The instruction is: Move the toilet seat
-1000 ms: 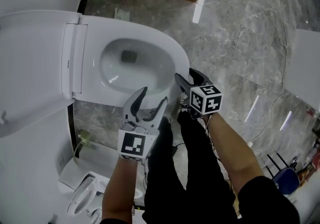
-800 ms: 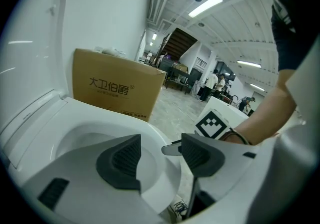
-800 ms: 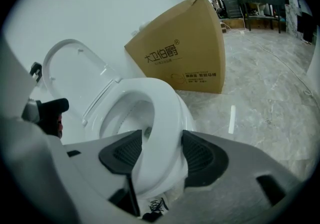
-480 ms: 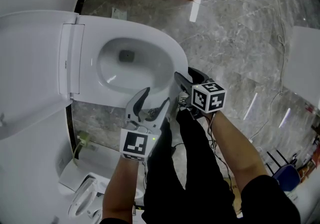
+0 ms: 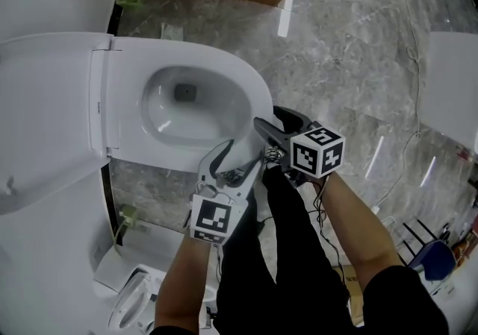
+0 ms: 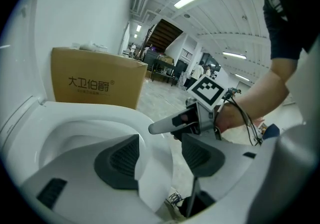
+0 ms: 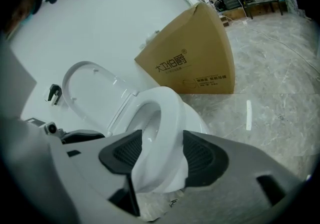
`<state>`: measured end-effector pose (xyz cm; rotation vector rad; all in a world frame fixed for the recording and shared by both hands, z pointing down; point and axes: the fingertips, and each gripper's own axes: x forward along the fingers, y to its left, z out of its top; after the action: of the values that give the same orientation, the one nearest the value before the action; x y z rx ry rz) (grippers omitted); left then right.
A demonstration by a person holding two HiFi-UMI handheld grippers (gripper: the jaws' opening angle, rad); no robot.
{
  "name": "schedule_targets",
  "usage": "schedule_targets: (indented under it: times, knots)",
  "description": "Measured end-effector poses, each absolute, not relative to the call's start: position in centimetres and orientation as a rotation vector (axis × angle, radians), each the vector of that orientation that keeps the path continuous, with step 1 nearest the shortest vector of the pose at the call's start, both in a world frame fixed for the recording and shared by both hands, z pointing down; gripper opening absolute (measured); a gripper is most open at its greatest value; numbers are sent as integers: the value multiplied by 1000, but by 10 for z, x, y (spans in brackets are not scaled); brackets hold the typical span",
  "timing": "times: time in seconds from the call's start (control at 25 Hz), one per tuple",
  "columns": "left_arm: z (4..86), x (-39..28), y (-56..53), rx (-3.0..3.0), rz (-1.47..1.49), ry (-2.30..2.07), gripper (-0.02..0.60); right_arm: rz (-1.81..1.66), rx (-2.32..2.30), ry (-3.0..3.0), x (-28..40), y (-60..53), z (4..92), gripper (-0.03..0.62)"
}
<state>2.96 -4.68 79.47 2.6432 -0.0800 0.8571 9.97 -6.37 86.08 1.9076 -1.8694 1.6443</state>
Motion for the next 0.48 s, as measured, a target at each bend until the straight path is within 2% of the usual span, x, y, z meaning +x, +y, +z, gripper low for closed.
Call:
schedule_targets:
  times: [0.48]
  knots:
    - [768, 38, -33, 2699, 905, -46, 242, 1627, 1848, -2126, 91, -79, 763, 244]
